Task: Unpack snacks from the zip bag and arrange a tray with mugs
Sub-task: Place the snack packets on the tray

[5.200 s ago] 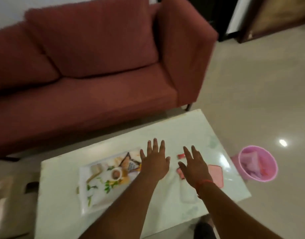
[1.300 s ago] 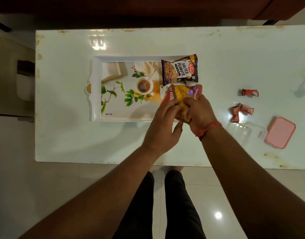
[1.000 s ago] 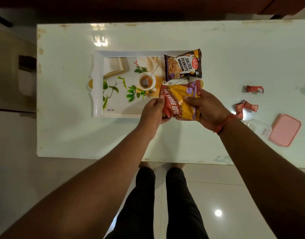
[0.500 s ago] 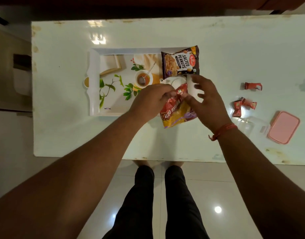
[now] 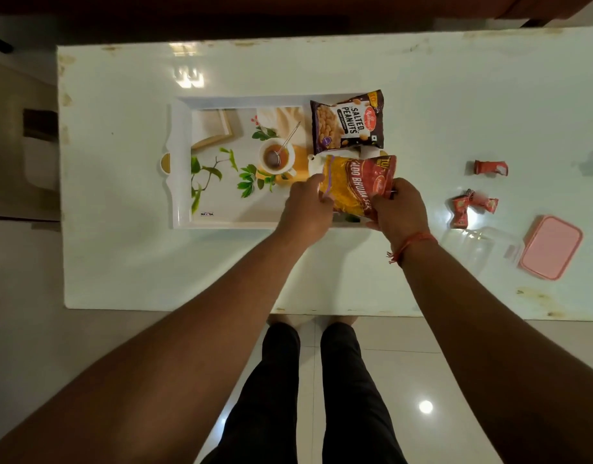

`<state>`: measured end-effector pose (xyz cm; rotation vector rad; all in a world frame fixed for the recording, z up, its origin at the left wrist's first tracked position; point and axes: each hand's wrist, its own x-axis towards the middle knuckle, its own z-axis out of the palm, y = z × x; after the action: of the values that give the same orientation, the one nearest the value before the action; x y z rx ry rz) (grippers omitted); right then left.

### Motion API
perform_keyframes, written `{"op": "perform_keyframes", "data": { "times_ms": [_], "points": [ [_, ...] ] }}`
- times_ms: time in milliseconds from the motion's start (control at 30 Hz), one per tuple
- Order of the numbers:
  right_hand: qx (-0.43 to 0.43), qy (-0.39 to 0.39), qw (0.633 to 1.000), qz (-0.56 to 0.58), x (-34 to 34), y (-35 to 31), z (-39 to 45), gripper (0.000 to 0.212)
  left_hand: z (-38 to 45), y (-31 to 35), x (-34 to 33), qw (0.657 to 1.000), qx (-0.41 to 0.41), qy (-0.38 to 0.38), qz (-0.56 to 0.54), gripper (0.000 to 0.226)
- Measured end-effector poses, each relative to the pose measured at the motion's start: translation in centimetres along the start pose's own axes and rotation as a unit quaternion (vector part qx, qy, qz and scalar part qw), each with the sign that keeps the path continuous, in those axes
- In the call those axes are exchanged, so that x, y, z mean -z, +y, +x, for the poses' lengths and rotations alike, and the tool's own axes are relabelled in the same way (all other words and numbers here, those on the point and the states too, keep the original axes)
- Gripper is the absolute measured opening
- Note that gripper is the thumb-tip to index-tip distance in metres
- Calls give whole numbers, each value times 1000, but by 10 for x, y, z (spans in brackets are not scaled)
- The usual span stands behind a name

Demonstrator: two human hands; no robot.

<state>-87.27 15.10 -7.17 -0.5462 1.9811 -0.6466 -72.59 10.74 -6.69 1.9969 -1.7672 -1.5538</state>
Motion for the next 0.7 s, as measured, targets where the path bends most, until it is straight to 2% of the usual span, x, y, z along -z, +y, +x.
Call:
{"op": "perform_keyframes", "data": {
  "times_ms": [100,300,433,567,633,700],
  "points": [
    [30,13,997,-63,1,-1,5,20,3,-4,-12,999,5,-37,8,48],
    [100,20,979,-175,5,-5,11,22,2,2,-15,999,10,-36,26,49],
    [109,13,971,-211,4,2,15,20,4,2,-15,999,15,-33,27,48],
    [90,20,976,-198,5,3,11,28,4,1,-13,999,11,-30,41,45],
    [86,53,973,-206,5,2,4,39,3,-1,-10,999,4,-16,47,42],
    [114,118,960,-225,1,-1,-5,43,-2,-3,-3,999,-26,19,41,36]
  ]
}}
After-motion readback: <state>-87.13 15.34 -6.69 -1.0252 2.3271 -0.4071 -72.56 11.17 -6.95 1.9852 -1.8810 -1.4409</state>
